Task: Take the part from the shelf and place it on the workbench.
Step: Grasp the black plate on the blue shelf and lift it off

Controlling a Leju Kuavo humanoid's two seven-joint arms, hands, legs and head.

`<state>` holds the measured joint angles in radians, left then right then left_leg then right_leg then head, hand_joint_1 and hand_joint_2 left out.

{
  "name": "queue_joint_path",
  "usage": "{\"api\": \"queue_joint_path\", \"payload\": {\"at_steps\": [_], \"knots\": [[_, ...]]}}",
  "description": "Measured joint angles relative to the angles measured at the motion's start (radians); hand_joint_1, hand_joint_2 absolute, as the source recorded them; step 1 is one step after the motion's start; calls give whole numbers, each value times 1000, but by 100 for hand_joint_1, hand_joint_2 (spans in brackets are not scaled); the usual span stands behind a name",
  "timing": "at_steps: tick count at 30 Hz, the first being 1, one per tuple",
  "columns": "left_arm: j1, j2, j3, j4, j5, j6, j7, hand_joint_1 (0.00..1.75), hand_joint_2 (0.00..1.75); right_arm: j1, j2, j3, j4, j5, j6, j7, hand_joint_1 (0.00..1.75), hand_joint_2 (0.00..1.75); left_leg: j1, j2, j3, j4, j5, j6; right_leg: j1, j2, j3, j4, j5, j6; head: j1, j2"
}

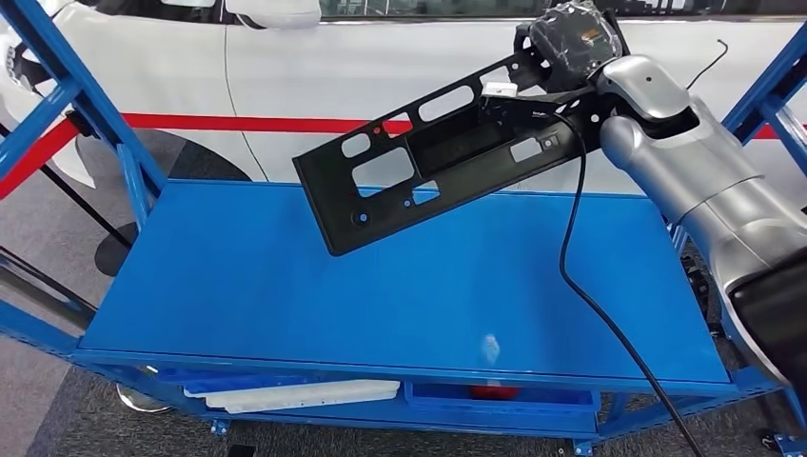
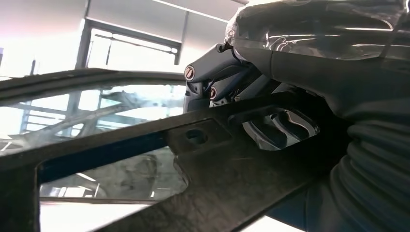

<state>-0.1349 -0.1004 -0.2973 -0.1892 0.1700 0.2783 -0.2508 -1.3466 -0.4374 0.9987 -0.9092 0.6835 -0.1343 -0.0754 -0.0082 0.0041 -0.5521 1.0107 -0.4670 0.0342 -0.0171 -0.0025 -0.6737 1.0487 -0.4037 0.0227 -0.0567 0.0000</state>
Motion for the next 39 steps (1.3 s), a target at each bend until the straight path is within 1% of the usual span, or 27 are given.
{"api": "queue_joint_path", "payload": {"at_steps": [2, 4, 5, 6, 7, 8, 10, 11, 13, 15, 17, 19, 20, 21, 22, 23, 25, 27, 29, 31, 32, 34, 35, 36, 37, 38, 39], "knots": [[0, 0, 0, 0, 0, 1, 0, 0, 175, 0, 0, 5, 4, -2, -3, -1, 175, 175, 5, 5, -10, -19, 27, 8, 1, 2, -25, 64, -67, 4, 0, 0], [2, 0, 0, 0, -1, 1, 0, 0, 175, 3, 0, 11, 8, -2, -6, -1, 175, 175, 3, 6, -31, -20, 44, 12, 2, 3, -59, 185, -147, 8, 0, 0], [3, -1, 0, 0, 0, 0, 0, 0, 175, 7, 0, 14, 10, -3, -9, -1, 175, 175, 3, 6, -42, -16, 50, 12, 1, 2, -67, 230, -161, 11, 0, 0], [5, -1, 0, 0, 0, 0, 0, 0, 175, 12, 0, 17, 12, -3, -11, -2, 175, 175, 3, 6, -52, -12, 55, 11, 0, 2, -61, 246, -157, 14, 0, 0], [6, -1, 0, 0, 0, 0, 0, 0, 175, 16, 0, 21, 13, -3, -13, -2, 175, 175, 3, 6, -63, -6, 59, 9, -2, 2, -37, 224, -136, 16, 0, 0], [7, -1, 0, 0, 1, 0, -1, 0, 175, 19, 0, 23, 15, -3, -15, -2, 175, 175, 3, 6, -73, 2, 62, 7, -4, 1, 4, 168, -110, 17, 0, 0], [7, -2, 0, 0, 1, 0, -2, 0, 175, 21, 1, 26, 17, -2, -23, 0, 175, 175, 2, 5, -93, 19, 66, 1, -3, 1, 82, 46, -90, 12, 0, 0], [8, -3, 0, 0, 1, 0, -3, 0, 175, 23, 2, 27, 19, -2, -28, 0, 175, 175, 1, 5, -100, 25, 68, -3, -1, 1, 100, 12, -90, 8, 0, 0], [10, -3, 0, 0, 1, 0, -5, 0, 175, 30, 3, 30, 22, -1, -38, 0, 175, 175, -2, 4, -108, 30, 77, -15, 4, 2, 99, -1, -86, -6, 0, 0], [14, -2, 1, 0, 1, 0, -7, 0, 175, 38, 4, 34, 25, -1, -44, -1, 175, 175, -2, 2, -117, 33, 78, -25, 1, 0, 89, -5, -75, -19, 0, 0], [17, -2, 1, 0, 1, 0, -11, 0, 175, 41, 4, 37, 26, -1, -44, -7, 175, 175, 1, 0, -144, 89, 25, -39, -4, -2, 74, -8, -58, -32, 0, 0], [19, -1, 2, 0, 1, 0, -12, 0, 175, 40, 5, 38, 27, -2, -39, -13, 175, 175, 9, 0, -186, 219, -65, -52, -6, -3, 55, -8, -43, -37, 0, 0], [19, -1, 2, 0, 1, 0, -12, 0, 175, 40, 7, 39, 28, -3, -35, -14, 175, 175, 11, 0, -200, 279, -94, -56, -5, -3, 46, -8, -36, -37, 0, 0], [20, -1, 2, 0, 1, 0, -12, 0, 175, 40, 9, 41, 29, -3, -31, -15, 175, 175, 13, 0, -201, 313, -103, -58, -5, -2, 37, -7, -29, -37, 0, 0], [19, -1, 2, 0, 0, 0, -12, 0, 175, 40, 12, 42, 31, -4, -28, -15, 175, 175, 13, 0, -183, 307, -94, -57, -5, -1, 29, -7, -22, -35, 0, 0], [18, -1, 3, 0, 0, -1, -12, 0, 175, 39, 15, 44, 32, -4, -27, -16, 175, 175, 13, 0, -146, 264, -72, -54, -5, 1, 22, -7, -15, -33, 0, 0], [15, -1, 3, 0, -2, -1, -9, 0, 175, 36, 20, 44, 35, -5, -25, -17, 175, 175, 10, -2, -45, 116, -37, -42, -3, 3, 13, -7, -4, -26, 0, 0], [11, -1, 3, 0, -3, -1, -6, 0, 175, 30, 26, 45, 40, -6, -21, -18, 175, 175, 4, -3, 8, 27, -26, -28, -4, 2, 10, -10, 8, -15, 0, 0], [11, -2, 2, 0, -5, -1, -2, 0, 175, 24, 32, 47, 46, -7, -15, -18, 175, 175, 0, -3, 6, 13, -16, -17, -4, 1, 10, -19, 23, -1, 0, 0], [10, -3, 3, 0, -6, 1, 2, 0, 175, 20, 36, 50, 55, -11, -12, -19, 175, 175, 4, 0, -1, -2, 5, -1, -4, 2, 0, -9, 6, 8, 0, 0], [9, -4, 3, 0, -7, 2, 3, 0, 175, 18, 36, 51, 60, -14, -12, -22, 175, 175, 6, 2, -8, -10, 18, 7, -4, 2, -12, 21, -25, 11, 0, 0], [10, -6, 3, 0, -7, 4, 3, 0, 175, 16, 36, 55, 70, -20, -17, -29, 175, 175, 6, 4, -25, -15, 37, 16, -4, 3, -50, 137, -117, 12, 0, 0], [11, -7, 3, 0, -7, 5, 3, 0, 175, 17, 36, 57, 75, -22, -19, -33, 175, 175, 4, 3, -36, -14, 44, 17, -5, 3, -68, 202, -149, 14, 0, 0], [13, -8, 3, 0, -7, 6, 2, 0, 175, 19, 36, 60, 79, -23, -23, -36, 175, 175, 3, 3, -46, -13, 51, 17, -4, 3, -75, 247, -160, 15, 0, 0], [15, -8, 2, 0, -7, 6, 1, 0, 175, 22, 36, 62, 83, -23, -26, -38, 175, 175, 2, 3, -56, -11, 57, 17, -4, 3, -66, 261, -150, 15, 0, 0], [16, -9, 3, 0, -7, 6, 0, 0, 175, 25, 36, 63, 86, -23, -29, -39, 175, 175, 1, 3, -66, -7, 62, 15, -4, 3, -39, 235, -124, 14, 0, 0], [16, -9, 2, 0, -8, 5, 0, 0, 175, 26, 36, 64, 88, -23, -31, -39, 175, 175, 1, 3, -75, -2, 66, 13, -4, 3, 5, 178, -97, 11, 0, 0]]}}
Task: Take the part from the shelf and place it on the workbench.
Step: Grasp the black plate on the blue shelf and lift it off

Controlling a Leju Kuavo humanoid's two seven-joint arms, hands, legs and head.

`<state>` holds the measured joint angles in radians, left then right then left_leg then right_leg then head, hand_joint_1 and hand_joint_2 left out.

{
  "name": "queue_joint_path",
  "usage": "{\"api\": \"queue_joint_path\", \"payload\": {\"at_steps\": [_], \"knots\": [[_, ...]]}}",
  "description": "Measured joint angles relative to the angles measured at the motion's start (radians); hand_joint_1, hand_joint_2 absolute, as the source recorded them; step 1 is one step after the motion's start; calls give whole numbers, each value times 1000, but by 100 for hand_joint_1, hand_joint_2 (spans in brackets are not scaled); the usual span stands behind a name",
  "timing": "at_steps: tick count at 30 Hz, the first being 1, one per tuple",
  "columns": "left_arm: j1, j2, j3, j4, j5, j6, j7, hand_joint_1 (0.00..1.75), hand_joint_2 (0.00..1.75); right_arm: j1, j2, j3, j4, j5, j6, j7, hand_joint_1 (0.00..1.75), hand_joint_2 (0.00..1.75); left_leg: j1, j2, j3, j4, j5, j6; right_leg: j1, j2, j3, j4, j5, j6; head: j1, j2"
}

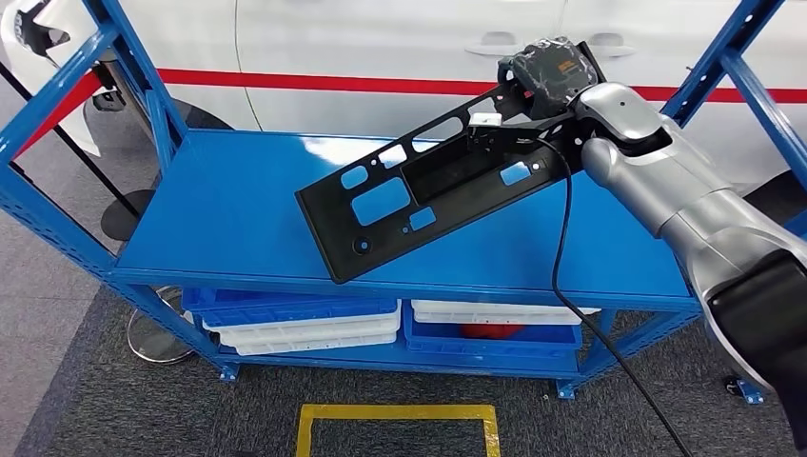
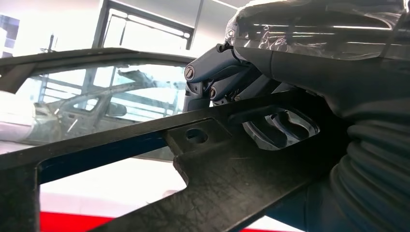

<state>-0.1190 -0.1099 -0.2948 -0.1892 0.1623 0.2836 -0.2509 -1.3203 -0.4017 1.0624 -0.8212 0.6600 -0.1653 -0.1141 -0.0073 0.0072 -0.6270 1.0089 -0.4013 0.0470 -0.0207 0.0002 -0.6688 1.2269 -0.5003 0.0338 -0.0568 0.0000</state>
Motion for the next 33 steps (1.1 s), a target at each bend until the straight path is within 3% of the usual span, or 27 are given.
{"api": "queue_joint_path", "payload": {"at_steps": [2, 3, 5, 7, 8, 10, 12, 13, 14, 15, 17, 19, 22, 24, 26, 27, 28, 29, 31, 33], "knots": [[-1, -2, 0, 0, -3, -1, 0, 0, 175, -1, 0, 0, 2, 0, -3, 0, 175, 175, -2, 1, -16, 12, 5, -6, 5, -1, 90, -134, 16, -9, 0, 0], [-1, -3, 0, 0, -5, -2, 0, 0, 175, -2, -1, 0, 2, -1, -4, 1, 175, 175, -3, 1, -21, 17, 9, -11, 9, -1, 115, -177, 11, -12, 0, 0], [-1, -5, 0, 0, -10, -2, 1, 0, 175, -1, -6, 0, 2, -3, -4, 4, 175, 175, -3, 1, -28, 19, 19, -21, 13, -2, 124, -206, 6, -19, 0, 0], [0, -6, 0, 0, -14, -2, 4, 0, 175, -1, -12, 3, 0, -9, 2, 8, 175, 175, -2, -2, -36, 29, 8, -32, 8, -7, 118, -212, 19, -31, 0, 0], [1, -6, 0, 0, -15, -2, 5, 0, 175, -2, -13, 5, -3, -14, 6, 10, 175, 175, 0, -4, -47, 54, -18, -38, 4, -9, 113, -215, 26, -38, 0, 0], [2, -6, 0, 0, -16, 0, 6, 0, 175, -5, -17, 9, -7, -23, 16, 12, 175, 175, 7, -5, -85, 165, -99, -52, 0, -11, 99, -215, 40, -45, 0, 0], [2, -6, 0, 0, -17, 1, 6, 0, 175, -6, -21, 15, -8, -32, 24, 13, 175, 175, 17, -5, -115, 282, -152, -64, 0, -10, 81, -211, 52, -45, 0, 0], [2, -6, 0, 0, -17, 1, 6, 0, 175, -6, -22, 19, -9, -37, 25, 13, 175, 175, 20, -4, -110, 297, -150, -68, -1, -9, 72, -208, 57, -43, 0, 0], [2, -6, 0, 0, -18, 2, 6, 0, 175, -6, -23, 22, -9, -41, 25, 13, 175, 175, 23, -4, -84, 271, -131, -70, -3, -7, 64, -204, 61, -40, 0, 0], [1, -6, 0, 0, -19, 2, 6, 0, 175, -5, -23, 25, -9, -45, 24, 12, 175, 175, 25, -4, -41, 209, -104, -70, -4, -6, 57, -201, 64, -37, 0, 0], [0, -6, 0, 0, -19, 3, 5, 0, 175, -5, -24, 27, -9, -50, 18, 12, 175, 175, 23, -6, 44, 74, -77, -64, -5, -5, 47, -196, 71, -27, 0, 0], [0, -6, 0, 0, -19, 4, 4, 0, 175, -4, -25, 29, -8, -52, 9, 12, 175, 175, 17, -8, 69, 23, -76, -54, -5, -6, 40, -197, 81, -13, 0, 0], [1, -6, 0, 0, -18, 4, 1, 0, 175, 5, -27, 34, -7, -52, -5, 11, 175, 175, 17, -6, 60, 10, -54, -32, -8, -5, 34, -196, 84, 6, 0, 0], [-1, -7, 0, 0, -19, 4, -1, 0, 175, 12, -30, 38, -5, -52, -19, 10, 175, 175, 20, -4, 49, -3, -34, -14, -9, -3, 7, -135, 27, 10, 0, 0], [-1, -7, 0, 0, -20, 4, -1, 0, 175, 21, -32, 44, -1, -51, -31, 11, 175, 175, 15, -4, 29, -3, -18, -7, -9, -2, -40, -6, -55, 10, 0, 0], [0, -7, 0, 0, -21, 4, -1, 0, 175, 28, -33, 47, 1, -50, -35, 11, 175, 175, 13, -4, 19, -2, -11, -6, -8, -1, -57, 50, -79, 12, 0, 0], [1, -7, 0, 0, -23, 4, 1, 0, 175, 36, -33, 49, 3, -49, -37, 12, 175, 175, 12, -4, 9, 0, -5, -6, -8, -1, -59, 75, -81, 12, 0, 0], [1, -7, 0, 0, -24, 4, 3, 0, 175, 43, -33, 51, 5, -48, -38, 12, 175, 175, 11, -4, -1, 3, 1, -8, -8, -1, -42, 64, -65, 12, 0, 0], [0, -8, 0, 0, -27, 4, 8, 0, 175, 50, -32, 51, 9, -46, -39, 12, 175, 175, 10, -4, -21, 14, 10, -13, -8, -1, 38, -55, -16, 7, 0, 0], [-2, -8, 0, 0, -27, 4, 10, 0, 175, 50, -29, 51, 13, -45, -41, 11, 175, 175, 8, -4, -35, 23, 18, -22, -2, -1, 105, -165, 5, 0, 0, 0]]}}
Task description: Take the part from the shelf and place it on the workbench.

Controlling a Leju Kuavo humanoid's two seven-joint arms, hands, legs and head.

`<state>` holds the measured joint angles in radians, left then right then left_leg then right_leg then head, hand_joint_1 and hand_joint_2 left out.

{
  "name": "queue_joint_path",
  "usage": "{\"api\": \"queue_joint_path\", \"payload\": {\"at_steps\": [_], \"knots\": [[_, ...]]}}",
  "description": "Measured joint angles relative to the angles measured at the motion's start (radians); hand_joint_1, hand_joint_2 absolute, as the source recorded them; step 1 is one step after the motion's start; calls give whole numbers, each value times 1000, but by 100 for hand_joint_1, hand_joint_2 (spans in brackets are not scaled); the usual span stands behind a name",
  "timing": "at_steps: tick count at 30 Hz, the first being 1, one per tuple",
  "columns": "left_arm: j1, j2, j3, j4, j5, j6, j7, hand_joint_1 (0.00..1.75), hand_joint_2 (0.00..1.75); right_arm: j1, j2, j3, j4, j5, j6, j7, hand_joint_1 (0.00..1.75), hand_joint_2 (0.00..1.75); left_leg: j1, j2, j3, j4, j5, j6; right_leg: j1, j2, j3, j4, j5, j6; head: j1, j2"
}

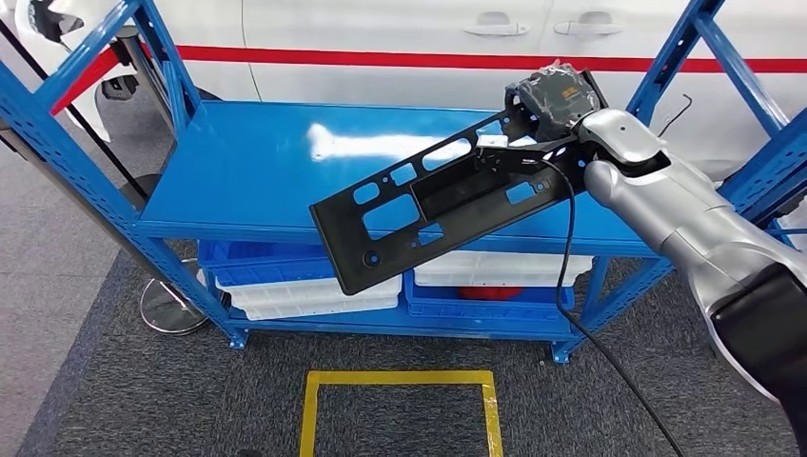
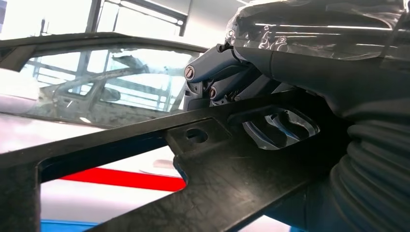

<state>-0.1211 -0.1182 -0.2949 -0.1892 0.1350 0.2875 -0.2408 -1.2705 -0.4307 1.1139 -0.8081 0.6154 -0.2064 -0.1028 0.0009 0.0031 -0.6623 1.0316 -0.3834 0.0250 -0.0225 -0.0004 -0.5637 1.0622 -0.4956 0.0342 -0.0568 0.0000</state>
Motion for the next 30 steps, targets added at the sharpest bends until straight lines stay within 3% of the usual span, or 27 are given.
{"api": "queue_joint_path", "payload": {"at_steps": [2, 4, 5, 7, 9, 10, 11, 12, 14, 16, 19, 20, 22, 24, 25, 26, 27, 28, 30], "knots": [[0, -1, 0, 0, 1, 0, 1, 0, 175, 0, 5, 0, 5, 1, -1, -1, 175, 175, -2, 0, -7, 1, 11, -11, 7, 1, 10, -26, 3, -9, 0, 0], [1, -1, 0, 0, 1, 0, 0, 0, 175, 1, 12, 2, 11, 3, -1, -1, 175, 175, -2, -2, -15, 4, 12, -23, 4, -1, 0, -31, 15, -23, 0, 0], [2, -1, 0, 0, 1, 0, -1, 0, 175, 0, 17, 3, 13, 4, -1, -2, 175, 175, -1, -3, -23, 21, -7, -29, 1, -2, -6, -33, 23, -31, 0, 0], [3, 0, 0, 0, 1, 0, -3, 0, 175, -1, 25, 3, 18, 5, 0, -3, 175, 175, 4, -4, -59, 116, -89, -42, -1, -6, -24, -34, 39, -43, 0, 0], [4, 0, 0, 0, 0, 0, -2, 0, 175, -1, 27, 4, 22, 4, 1, -6, 175, 175, 8, -3, -96, 248, -163, -52, 0, -7, -44, -33, 55, -46, 0, 0], [4, 0, 0, 0, 0, 1, -2, 0, 175, -1, 27, 5, 25, 3, 2, -9, 175, 175, 9, -3, -98, 286, -173, -55, 0, -7, -54, -33, 62, -45, 0, 0], [4, 0, 0, 0, 0, 1, 0, 0, 175, 0, 27, 6, 28, 1, 2, -12, 175, 175, 10, -3, -82, 284, -162, -55, 0, -7, -63, -33, 69, -43, 0, 0], [4, 0, 0, 0, -1, 1, 2, 0, 175, 0, 27, 6, 30, -1, 2, -15, 175, 175, 10, -3, -47, 246, -140, -54, 0, -6, -71, -32, 76, -41, 0, 0], [3, 0, 0, 0, -1, 3, 4, 0, 175, 0, 28, 6, 34, -4, 1, -20, 175, 175, 8, -4, 55, 102, -104, -44, 1, -5, -82, -31, 86, -34, 0, 0], [2, 0, 0, 0, -1, 4, 4, 0, 175, 0, 29, 6, 38, -5, -1, -23, 175, 175, 3, -6, 115, 5, -100, -31, 1, -5, -86, -33, 97, -22, 0, 0], [4, 0, 0, 0, -1, 8, 4, 0, 175, 1, 33, 7, 46, -5, -3, -23, 175, 175, -1, -4, 116, -20, -87, -11, -2, -5, -89, -39, 111, -2, 0, 0], [3, 0, 0, 0, -1, 8, 3, 0, 175, 1, 34, 7, 48, -5, -4, -24, 175, 175, 1, -3, 113, -26, -76, -1, -2, -4, -94, -30, 97, 2, 0, 0], [2, -1, 0, 0, -2, 9, 2, 0, 175, 1, 34, 7, 53, -7, -7, -25, 175, 175, 4, 0, 100, -36, -56, 13, -2, -2, -124, 48, 28, 4, 0, 0], [3, -2, 0, 0, -2, 9, 1, 0, 175, 4, 33, 7, 59, -8, -11, -25, 175, 175, 1, 0, 80, -35, -42, 18, -1, -1, -167, 177, -50, 7, 0, 0], [4, -2, 0, 0, -3, 9, 1, 0, 175, 7, 33, 7, 62, -9, -12, -26, 175, 175, 0, -1, 70, -33, -35, 18, -1, -1, -177, 221, -65, 8, 0, 0], [5, -2, 0, 0, -3, 9, 1, 0, 175, 11, 33, 8, 65, -9, -12, -27, 175, 175, 0, -1, 60, -30, -30, 17, -1, -1, -171, 233, -60, 9, 0, 0], [5, -2, 0, 0, -4, 10, 1, 0, 175, 13, 33, 8, 67, -10, -12, -29, 175, 175, -1, -1, 51, -25, -26, 16, -1, -1, -144, 204, -38, 9, 0, 0], [5, -3, 0, 0, -5, 10, 1, 0, 175, 15, 32, 7, 68, -11, -13, -30, 175, 175, -1, 0, 42, -19, -24, 14, -2, -1, -100, 142, -12, 8, 0, 0], [4, -5, 0, 0, -8, 10, 1, 0, 175, 16, 30, 7, 69, -13, -16, -33, 175, 175, -3, 0, 26, -7, -19, 7, 2, -1, -20, 17, 13, 1, 0, 0]]}}
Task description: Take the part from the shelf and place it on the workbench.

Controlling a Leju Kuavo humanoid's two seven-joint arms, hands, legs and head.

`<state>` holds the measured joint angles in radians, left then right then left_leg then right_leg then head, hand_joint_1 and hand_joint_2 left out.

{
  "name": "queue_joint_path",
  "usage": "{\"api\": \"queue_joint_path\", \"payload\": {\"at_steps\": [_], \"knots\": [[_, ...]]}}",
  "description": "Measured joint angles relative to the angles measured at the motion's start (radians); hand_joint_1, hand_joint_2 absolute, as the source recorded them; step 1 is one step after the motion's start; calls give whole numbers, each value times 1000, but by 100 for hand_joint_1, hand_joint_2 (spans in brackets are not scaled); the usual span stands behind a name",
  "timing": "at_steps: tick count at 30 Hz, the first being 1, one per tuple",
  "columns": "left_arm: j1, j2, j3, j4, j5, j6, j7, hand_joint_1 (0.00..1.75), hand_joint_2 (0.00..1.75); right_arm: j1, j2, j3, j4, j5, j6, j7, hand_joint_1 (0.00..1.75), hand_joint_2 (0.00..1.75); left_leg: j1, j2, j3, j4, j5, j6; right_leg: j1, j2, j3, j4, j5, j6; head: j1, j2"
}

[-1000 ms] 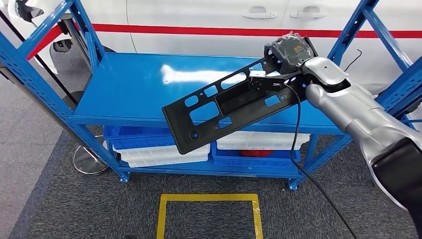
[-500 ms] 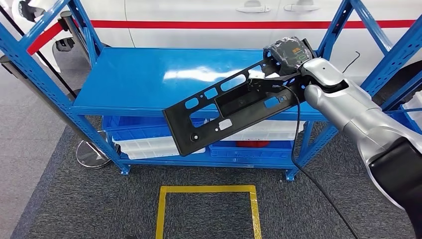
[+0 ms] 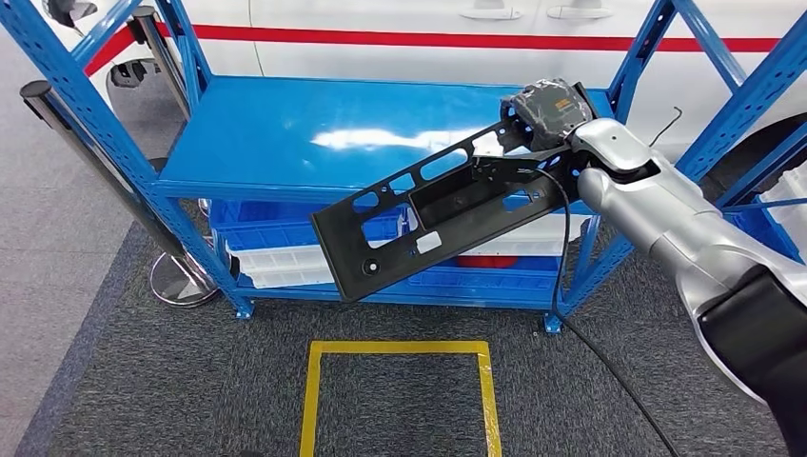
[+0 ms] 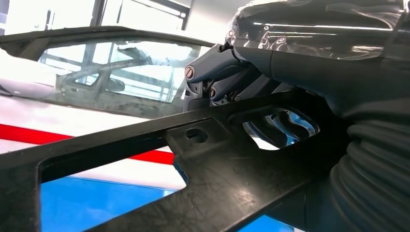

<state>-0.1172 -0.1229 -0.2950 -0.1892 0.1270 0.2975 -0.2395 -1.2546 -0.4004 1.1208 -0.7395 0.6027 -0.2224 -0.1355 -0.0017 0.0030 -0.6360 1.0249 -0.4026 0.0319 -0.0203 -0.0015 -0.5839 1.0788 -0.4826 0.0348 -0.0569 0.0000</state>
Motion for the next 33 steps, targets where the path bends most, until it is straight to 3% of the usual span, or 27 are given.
{"api": "queue_joint_path", "payload": {"at_steps": [2, 5, 7, 9, 10, 11, 12, 15, 17, 20, 22, 24, 25, 26, 27, 28, 30, 31, 33], "knots": [[0, -2, 0, 0, -2, 1, 1, 0, 175, 2, -3, 0, 1, -3, -3, -1, 175, 175, -2, 0, -9, 5, 7, -11, 6, 1, 20, -44, -1, -9, 0, 0], [2, -3, 0, 0, -3, 2, 3, 0, 175, 5, -5, 0, 1, -7, -4, -2, 175, 175, -2, -2, -21, 16, 3, -28, 3, -2, 7, -50, 17, -29, 0, 0], [2, -3, -1, 0, -4, 2, 3, 0, 175, 6, -6, 0, 1, -9, -3, -2, 175, 175, 1, -4, -50, 89, -61, -39, -3, -5, -5, -55, 33, -43, 0, 0], [2, -3, -1, 0, -4, 2, 3, 0, 175, 9, -7, 0, 1, -13, -3, -3, 175, 175, 5, -4, -90, 219, -141, -47, -2, -5, -22, -54, 46, -48, 0, 0], [2, -3, -1, 0, -5, 2, 4, 0, 175, 12, -8, 0, 2, -15, -5, -3, 175, 175, 7, -4, -101, 268, -161, -50, -1, -5, -31, -54, 53, -47, 0, 0], [2, -3, -1, 0, -5, 2, 4, 0, 175, 16, -9, 0, 2, -17, -7, -3, 175, 175, 8, -4, -96, 287, -163, -51, -1, -4, -39, -53, 59, -46, 0, 0], [2, -3, -1, 0, -6, 2, 4, 0, 175, 22, -12, 0, 2, -20, -10, -3, 175, 175, 9, -4, -72, 267, -147, -51, -1, -4, -46, -53, 65, -44, 0, 0], [-2, -2, -1, 0, -10, 2, 5, 0, 175, 37, -19, -2, 2, -26, -26, -4, 175, 175, 5, -5, 62, 64, -91, -35, 0, -1, -61, -53, 81, -34, 0, 0], [-5, -1, -1, 0, -11, 2, 5, 0, 175, 46, -23, -2, 3, -28, -40, -5, 175, 175, -1, -5, 103, -9, -86, -25, 0, -2, -65, -55, 92, -22, 0, 0], [-6, -1, -1, 0, -11, 2, 5, 0, 175, 64, -29, -3, 3, -28, -57, -6, 175, 175, 1, -4, 98, -24, -65, -9, -1, -1, -70, -57, 98, -4, 0, 0], [-8, -1, -1, 0, -10, 2, 5, 0, 175, 76, -35, -4, 4, -27, -71, -5, 175, 175, 5, -1, 87, -37, -43, 6, -1, 1, -94, -1, 42, 2, 0, 0], [-9, -1, -1, 0, -8, 2, 5, 0, 175, 90, -39, -5, 5, -22, -85, -2, 175, 175, 3, -1, 68, -37, -28, 11, -2, 2, -137, 124, -43, 5, 0, 0], [-8, -1, -1, 0, -6, 2, 5, 0, 175, 100, -39, -5, 5, -16, -90, -1, 175, 175, 2, -1, 58, -35, -22, 11, -2, 2, -153, 181, -67, 7, 0, 0], [-7, -1, -1, 0, -4, 2, 5, 0, 175, 110, -39, -6, 6, -9, -93, 1, 175, 175, 2, -1, 49, -32, -17, 10, -3, 1, -157, 212, -72, 9, 0, 0], [-7, -1, -1, 0, -3, 3, 5, 0, 175, 119, -37, -7, 7, -2, -94, 2, 175, 175, 2, -1, 39, -29, -13, 9, -3, 1, -141, 207, -58, 10, 0, 0], [-7, -1, -1, 0, -2, 3, 5, 0, 175, 125, -35, -8, 8, 4, -95, 3, 175, 175, 2, -1, 31, -23, -10, 7, -4, 1, -106, 161, -33, 10, 0, 0], [-8, -2, -1, 0, 0, 5, 4, 0, 175, 130, -30, -14, 9, 11, -96, 5, 175, 175, 1, -1, 13, -8, -6, 1, -3, 1, -20, 27, 0, 5, 0, 0], [-8, -2, -1, 0, 0, 5, 3, 0, 175, 130, -28, -16, 9, 11, -98, 7, 175, 175, -1, -1, 6, -3, -4, -3, 0, 1, 8, -20, 5, 1, 0, 0], [-7, -2, -1, 0, 1, 7, 2, 0, 175, 133, -24, -20, 10, 13, -102, 9, 175, 175, -3, -1, -1, 2, 4, -14, 6, 2, 17, -43, 5, -10, 0, 0]]}}
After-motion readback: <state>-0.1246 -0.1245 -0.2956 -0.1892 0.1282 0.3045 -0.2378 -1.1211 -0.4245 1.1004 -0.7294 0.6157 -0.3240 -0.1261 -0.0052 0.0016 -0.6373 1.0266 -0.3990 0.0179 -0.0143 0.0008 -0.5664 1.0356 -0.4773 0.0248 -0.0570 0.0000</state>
